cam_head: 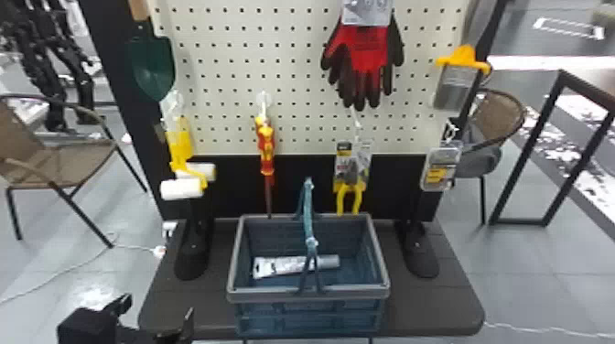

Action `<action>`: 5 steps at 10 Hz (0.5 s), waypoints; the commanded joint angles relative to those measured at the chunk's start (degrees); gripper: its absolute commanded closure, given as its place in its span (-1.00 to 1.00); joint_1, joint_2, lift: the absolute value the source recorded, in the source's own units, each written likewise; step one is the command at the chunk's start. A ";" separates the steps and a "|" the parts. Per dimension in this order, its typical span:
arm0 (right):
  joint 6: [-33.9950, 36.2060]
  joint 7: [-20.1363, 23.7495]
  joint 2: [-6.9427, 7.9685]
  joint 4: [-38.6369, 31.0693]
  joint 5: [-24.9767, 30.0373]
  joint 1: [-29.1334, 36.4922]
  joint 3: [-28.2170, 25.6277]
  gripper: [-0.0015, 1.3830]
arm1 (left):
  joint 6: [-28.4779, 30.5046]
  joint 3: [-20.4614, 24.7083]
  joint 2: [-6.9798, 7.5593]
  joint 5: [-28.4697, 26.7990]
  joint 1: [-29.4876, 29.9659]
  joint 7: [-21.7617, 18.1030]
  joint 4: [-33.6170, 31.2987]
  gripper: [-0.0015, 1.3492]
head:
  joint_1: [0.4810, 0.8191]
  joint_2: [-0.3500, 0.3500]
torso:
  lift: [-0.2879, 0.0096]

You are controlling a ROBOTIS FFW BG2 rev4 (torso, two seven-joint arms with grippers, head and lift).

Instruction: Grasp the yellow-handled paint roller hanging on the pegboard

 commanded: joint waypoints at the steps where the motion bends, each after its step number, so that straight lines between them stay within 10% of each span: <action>1: 0.00 0.01 0.03 0.08 -0.16 0.00 0.00 -0.56 | -0.21 0.30 -0.15 -0.04 -0.11 0.00 0.00 -0.81 | -0.60 0.00 | 0.26; 5: 0.00 0.01 0.03 0.17 -0.16 0.00 0.00 -0.56 | -0.30 0.48 -0.15 0.05 -0.11 0.00 0.00 -0.81 | -0.60 0.00 | 0.26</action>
